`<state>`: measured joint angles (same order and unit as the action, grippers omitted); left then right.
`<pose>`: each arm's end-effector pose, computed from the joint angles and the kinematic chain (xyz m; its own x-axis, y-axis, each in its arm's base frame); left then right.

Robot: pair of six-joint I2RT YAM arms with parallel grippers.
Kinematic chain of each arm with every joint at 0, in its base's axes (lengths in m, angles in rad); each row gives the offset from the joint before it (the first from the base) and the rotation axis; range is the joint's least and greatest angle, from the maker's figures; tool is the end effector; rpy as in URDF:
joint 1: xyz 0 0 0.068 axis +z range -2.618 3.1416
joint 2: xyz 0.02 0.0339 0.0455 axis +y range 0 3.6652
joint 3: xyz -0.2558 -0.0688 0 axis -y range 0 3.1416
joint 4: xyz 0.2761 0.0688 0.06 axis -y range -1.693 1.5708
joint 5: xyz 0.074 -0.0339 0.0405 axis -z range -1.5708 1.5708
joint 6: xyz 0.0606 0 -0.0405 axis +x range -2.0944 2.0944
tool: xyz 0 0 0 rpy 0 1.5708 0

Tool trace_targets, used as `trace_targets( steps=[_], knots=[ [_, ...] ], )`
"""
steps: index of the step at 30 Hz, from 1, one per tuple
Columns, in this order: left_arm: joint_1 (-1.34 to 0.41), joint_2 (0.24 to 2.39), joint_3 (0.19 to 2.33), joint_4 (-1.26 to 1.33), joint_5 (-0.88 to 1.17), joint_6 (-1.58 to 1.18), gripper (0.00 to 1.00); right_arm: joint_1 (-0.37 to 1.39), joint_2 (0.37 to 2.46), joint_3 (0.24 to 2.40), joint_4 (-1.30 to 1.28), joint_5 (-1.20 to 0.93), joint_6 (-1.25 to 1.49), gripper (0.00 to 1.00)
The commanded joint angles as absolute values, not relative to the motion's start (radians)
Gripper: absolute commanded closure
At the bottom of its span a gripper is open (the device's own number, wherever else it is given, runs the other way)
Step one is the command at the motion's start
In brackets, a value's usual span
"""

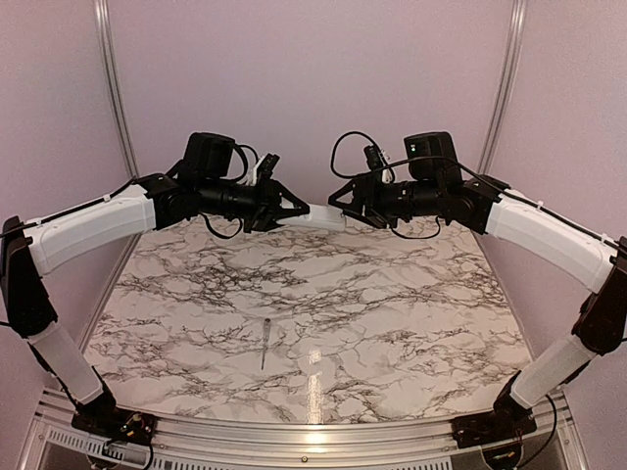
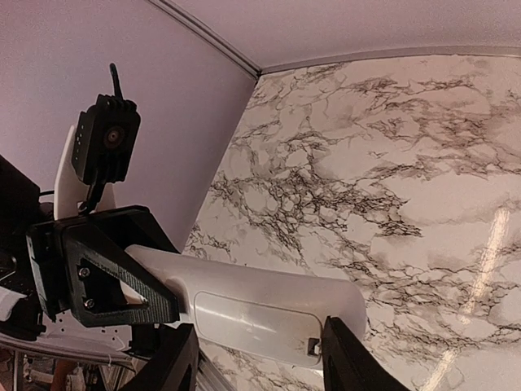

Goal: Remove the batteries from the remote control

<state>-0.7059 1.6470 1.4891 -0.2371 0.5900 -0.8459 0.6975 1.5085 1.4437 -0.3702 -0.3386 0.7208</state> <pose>0.3102 -0.3087 0.3365 -0.8902 -0.0585 -0.4517 0.3973 0.3853 -0.8329 0.2955 0.2739 0.3555 -0.7949 0.1461 -0.5889 -0.4154 0.5764 0.7037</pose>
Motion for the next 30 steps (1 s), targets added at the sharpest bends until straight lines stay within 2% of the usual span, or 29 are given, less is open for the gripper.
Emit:
trace_targets(
  steps=[1,30],
  knots=[
    [-0.709,1.644,1.519,-0.191,0.600,-0.842,1.00,0.703,1.526,1.484,-0.396,-0.352,0.703,0.50],
    [-0.707,1.635,1.497,-0.156,0.602,-0.858,1.00,0.703,1.526,1.475,-0.393,-0.361,0.694,0.53]
  ],
)
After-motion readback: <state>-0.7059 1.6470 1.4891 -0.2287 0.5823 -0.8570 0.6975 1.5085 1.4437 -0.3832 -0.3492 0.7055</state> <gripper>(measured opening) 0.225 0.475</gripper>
